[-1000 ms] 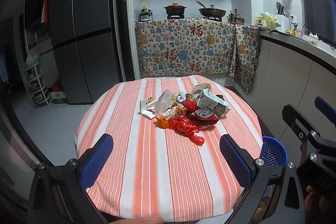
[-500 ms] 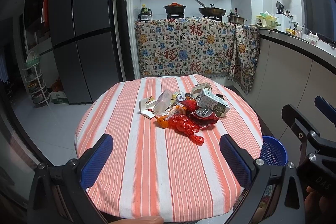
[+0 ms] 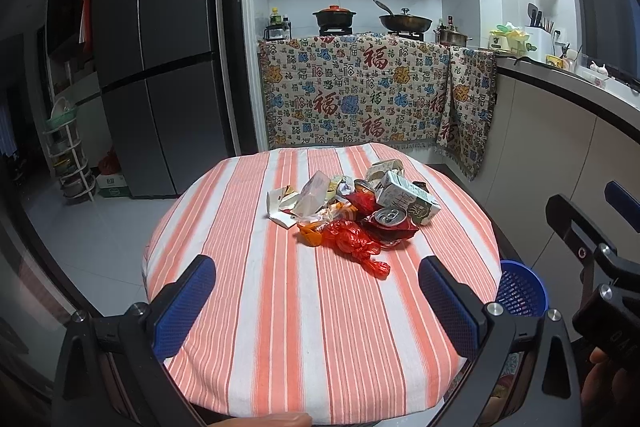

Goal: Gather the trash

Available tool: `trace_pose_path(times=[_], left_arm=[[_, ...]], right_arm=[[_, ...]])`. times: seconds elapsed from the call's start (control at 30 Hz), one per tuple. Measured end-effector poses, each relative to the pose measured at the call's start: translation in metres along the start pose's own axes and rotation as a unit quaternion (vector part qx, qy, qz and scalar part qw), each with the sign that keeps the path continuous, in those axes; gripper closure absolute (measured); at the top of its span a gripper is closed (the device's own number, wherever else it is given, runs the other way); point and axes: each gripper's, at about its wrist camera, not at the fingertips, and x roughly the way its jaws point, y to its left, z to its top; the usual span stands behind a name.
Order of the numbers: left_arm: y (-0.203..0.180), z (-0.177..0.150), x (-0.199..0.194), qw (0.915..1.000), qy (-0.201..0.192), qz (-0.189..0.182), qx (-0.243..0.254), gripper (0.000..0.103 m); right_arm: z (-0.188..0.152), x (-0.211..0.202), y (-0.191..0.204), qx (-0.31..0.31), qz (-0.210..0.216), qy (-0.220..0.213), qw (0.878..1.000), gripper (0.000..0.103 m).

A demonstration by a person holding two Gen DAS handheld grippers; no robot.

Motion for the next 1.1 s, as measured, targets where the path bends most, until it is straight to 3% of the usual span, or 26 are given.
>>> trace_pose_path(times=[0.7,0.9,1.1], left_arm=[[0.01,0.004,0.01,0.9998,0.012,0.009,-0.012,0.0],[0.014,-0.008,0.048,0.9985,0.046,0.001,-0.028,0.0],[0.008,-0.027,0.101,0.9969,0.075,-0.002,-0.025,0.0]], right_arm=[[-0.006,0.006,-0.004,0.004,-0.005,0.012,1.0,0.0],[-0.023,0.034,-0.016,0.017,-0.003,0.03,0.999,0.0],[-0.061,0.079,-0.027,0.035,0.006,0.083,0.996,0.0]])
